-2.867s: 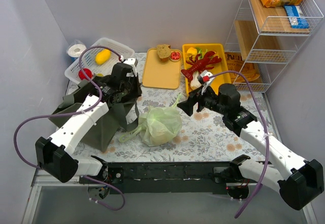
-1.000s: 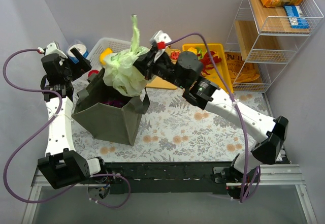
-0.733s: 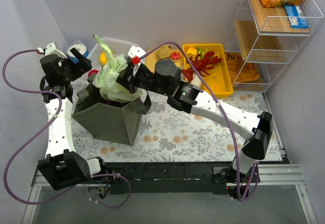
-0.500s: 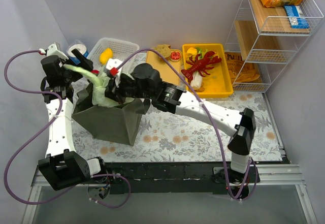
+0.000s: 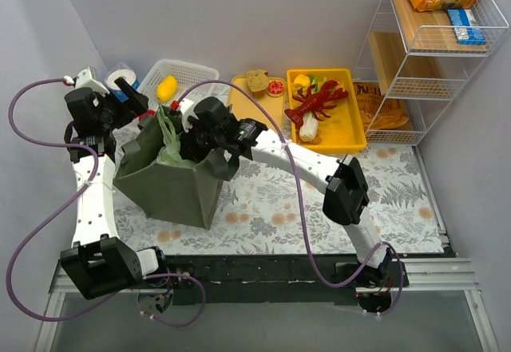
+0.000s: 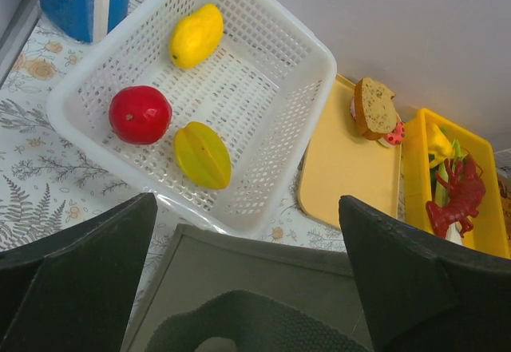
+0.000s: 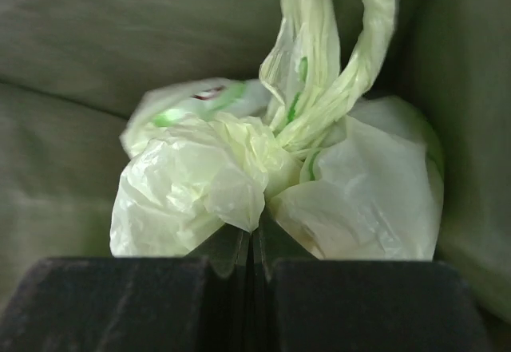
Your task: Place the mixed food into the grocery bags and tie them
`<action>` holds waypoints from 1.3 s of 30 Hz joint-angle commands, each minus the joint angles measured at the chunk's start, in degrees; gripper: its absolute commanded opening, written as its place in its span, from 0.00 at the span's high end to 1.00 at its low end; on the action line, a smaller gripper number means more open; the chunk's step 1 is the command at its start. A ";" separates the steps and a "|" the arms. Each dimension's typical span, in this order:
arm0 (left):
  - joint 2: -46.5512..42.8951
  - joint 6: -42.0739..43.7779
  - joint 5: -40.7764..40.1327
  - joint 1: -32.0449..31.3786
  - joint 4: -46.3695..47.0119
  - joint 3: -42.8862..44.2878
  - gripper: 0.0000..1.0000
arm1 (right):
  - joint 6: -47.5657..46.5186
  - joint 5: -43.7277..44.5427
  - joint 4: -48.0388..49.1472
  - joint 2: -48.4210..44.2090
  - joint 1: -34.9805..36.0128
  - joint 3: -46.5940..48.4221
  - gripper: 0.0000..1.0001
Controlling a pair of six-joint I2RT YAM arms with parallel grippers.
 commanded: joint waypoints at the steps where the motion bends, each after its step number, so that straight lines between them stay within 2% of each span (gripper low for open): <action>1: -1.77 0.88 2.20 0.25 1.86 -0.32 0.02 | 0.23 1.72 -7.18 2.24 -0.46 1.97 0.99; 7: -1.25 3.78 2.82 0.07 2.03 0.82 0.02 | -0.73 2.06 -7.11 1.92 0.42 2.15 0.99; 8: -1.42 4.04 2.90 0.07 1.95 1.17 0.02 | -0.91 2.41 -7.02 1.38 0.42 2.50 0.92; 9: -1.34 4.22 2.90 -0.10 1.95 1.26 0.02 | -1.78 2.94 -6.93 0.07 0.42 3.37 0.74; 11: -1.25 4.40 2.81 -0.19 1.68 1.96 0.02 | -2.66 3.38 -7.02 -1.34 0.42 4.52 0.46; 12: -1.25 4.40 2.64 -0.54 1.60 2.22 0.02 | -3.54 2.86 -6.84 -3.00 0.42 5.57 0.25; 16: -0.90 4.57 0.89 -1.16 1.07 4.51 0.02 | -5.56 1.28 -3.26 -9.15 0.42 5.23 0.05; 18: -0.81 4.57 -0.26 -1.07 0.54 6.43 0.02 | -6.09 1.71 -1.31 -13.18 0.42 4.44 0.02; 21: -1.07 4.49 -2.01 -1.24 0.54 8.11 0.02 | -8.29 4.25 0.45 -17.84 0.33 4.09 0.01; 25: -1.25 4.40 -2.72 -1.24 0.28 10.57 0.02 | -8.47 6.81 5.10 -24.54 -3.08 -2.23 0.02; 29: -3.09 4.57 -2.29 -1.16 1.58 9.62 0.02 | -5.39 6.54 8.88 -30.95 -13.26 -16.08 0.02; 32: -5.20 6.41 -2.02 -1.16 2.39 8.29 0.02 | -5.65 11.11 9.59 -36.58 -16.97 -22.70 0.02; 35: -5.38 4.31 -6.31 -2.21 2.47 8.12 0.02 | -6.80 17.52 10.30 -42.90 -18.21 -30.44 0.02; 39: -6.61 3.69 -5.19 -5.02 2.82 8.20 0.02 | -7.41 24.98 12.49 -53.27 -19.00 -42.46 0.02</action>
